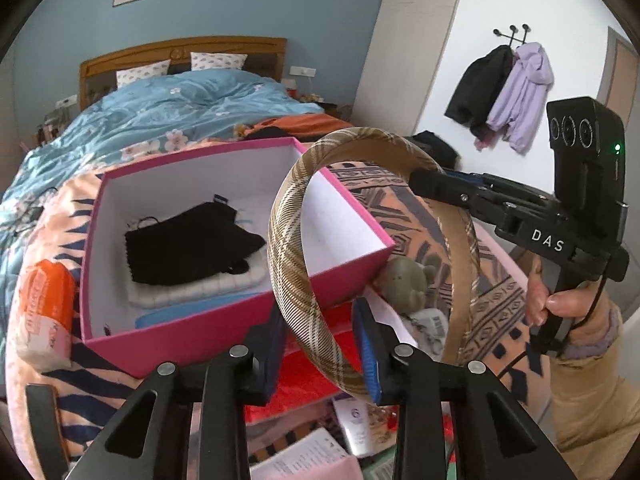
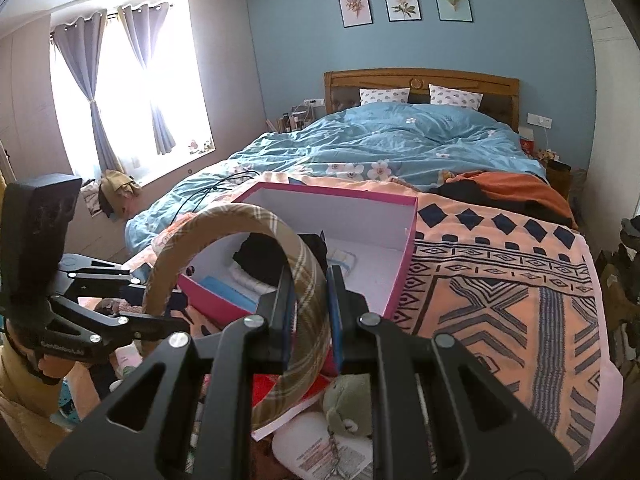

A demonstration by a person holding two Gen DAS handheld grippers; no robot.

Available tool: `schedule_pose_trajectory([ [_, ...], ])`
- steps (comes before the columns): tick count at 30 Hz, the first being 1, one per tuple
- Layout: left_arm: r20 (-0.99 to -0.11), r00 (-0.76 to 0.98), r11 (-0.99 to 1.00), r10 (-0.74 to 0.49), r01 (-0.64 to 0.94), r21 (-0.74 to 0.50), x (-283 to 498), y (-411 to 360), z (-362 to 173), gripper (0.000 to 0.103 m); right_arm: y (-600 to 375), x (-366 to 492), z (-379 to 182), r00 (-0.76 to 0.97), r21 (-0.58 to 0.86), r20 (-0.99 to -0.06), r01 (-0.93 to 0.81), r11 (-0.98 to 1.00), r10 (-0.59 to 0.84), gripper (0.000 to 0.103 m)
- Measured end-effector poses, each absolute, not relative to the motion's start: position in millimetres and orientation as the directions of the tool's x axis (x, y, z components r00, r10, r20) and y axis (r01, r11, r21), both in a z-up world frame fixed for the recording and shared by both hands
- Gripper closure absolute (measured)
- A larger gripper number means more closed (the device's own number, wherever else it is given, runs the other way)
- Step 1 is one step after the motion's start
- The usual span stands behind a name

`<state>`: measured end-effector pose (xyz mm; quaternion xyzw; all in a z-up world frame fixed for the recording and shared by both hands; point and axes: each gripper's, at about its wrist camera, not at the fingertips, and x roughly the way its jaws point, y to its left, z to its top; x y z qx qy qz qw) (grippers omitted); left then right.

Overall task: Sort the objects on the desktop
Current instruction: 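Lift the plaid headband with the right gripper toward the box, then carry the plaid headband with the right gripper over the magenta box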

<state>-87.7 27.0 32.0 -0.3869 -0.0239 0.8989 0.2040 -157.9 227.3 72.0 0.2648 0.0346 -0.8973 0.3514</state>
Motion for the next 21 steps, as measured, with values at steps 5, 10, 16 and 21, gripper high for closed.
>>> schedule_pose_trajectory([
  [5, -0.691, -0.622, -0.925, 0.369, -0.316, -0.210, -96, 21, 34, 0.071, 224, -170, 73, -0.613, 0.123, -0.497, 0.651, -0.749, -0.614, 0.086],
  [10, -0.691, -0.626, -0.930, 0.362, -0.297, -0.219, -105, 14, 34, 0.071, 221, -180, 73, -0.613, 0.130, -0.496, 0.649, -0.750, -0.615, 0.086],
  [16, -0.694, -0.632, -0.936, 0.346, -0.288, -0.204, -112, 10, 34, 0.071, 216, -189, 72, -0.616, 0.119, -0.504, 0.645, -0.755, -0.605, 0.086],
  [21, -0.696, -0.635, -0.939, 0.336, -0.278, -0.200, -118, 9, 33, 0.078, 214, -196, 69, -0.613, 0.124, -0.509, 0.642, -0.756, -0.604, 0.086],
])
